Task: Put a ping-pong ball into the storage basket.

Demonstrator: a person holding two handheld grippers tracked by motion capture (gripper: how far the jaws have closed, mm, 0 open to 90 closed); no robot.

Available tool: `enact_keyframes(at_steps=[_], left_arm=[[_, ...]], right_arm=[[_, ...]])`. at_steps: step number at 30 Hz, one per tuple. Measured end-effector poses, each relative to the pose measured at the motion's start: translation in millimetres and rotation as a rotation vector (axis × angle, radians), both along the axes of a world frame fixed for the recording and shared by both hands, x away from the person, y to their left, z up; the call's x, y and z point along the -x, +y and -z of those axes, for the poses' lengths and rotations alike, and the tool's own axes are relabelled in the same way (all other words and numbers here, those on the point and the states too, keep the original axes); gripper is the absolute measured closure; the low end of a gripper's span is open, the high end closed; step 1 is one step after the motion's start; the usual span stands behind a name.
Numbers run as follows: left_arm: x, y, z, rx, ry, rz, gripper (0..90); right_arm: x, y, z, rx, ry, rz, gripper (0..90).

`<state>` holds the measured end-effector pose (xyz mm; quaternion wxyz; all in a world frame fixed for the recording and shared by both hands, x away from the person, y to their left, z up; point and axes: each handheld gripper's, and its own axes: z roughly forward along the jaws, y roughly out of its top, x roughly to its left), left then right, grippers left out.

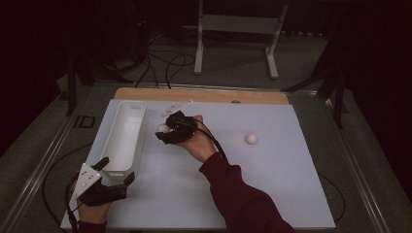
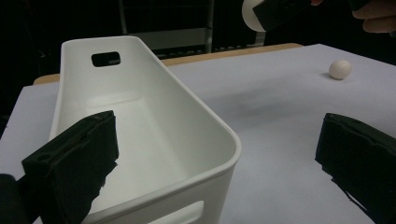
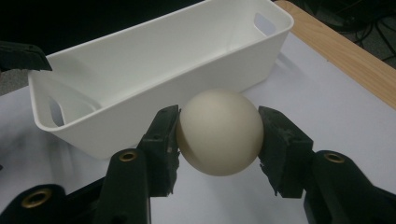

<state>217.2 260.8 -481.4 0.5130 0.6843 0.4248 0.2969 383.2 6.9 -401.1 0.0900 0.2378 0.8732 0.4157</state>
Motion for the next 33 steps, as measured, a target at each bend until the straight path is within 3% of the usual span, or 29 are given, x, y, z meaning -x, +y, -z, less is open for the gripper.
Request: enact_keyframes(at_steps=[33], left_arm=[[0.4,0.6,-0.1,0.006,-0.004,0.000,0.1]], right_arm=[[-0.2,26.8,-4.3,-0.019,0.011,-0.042,50.4]])
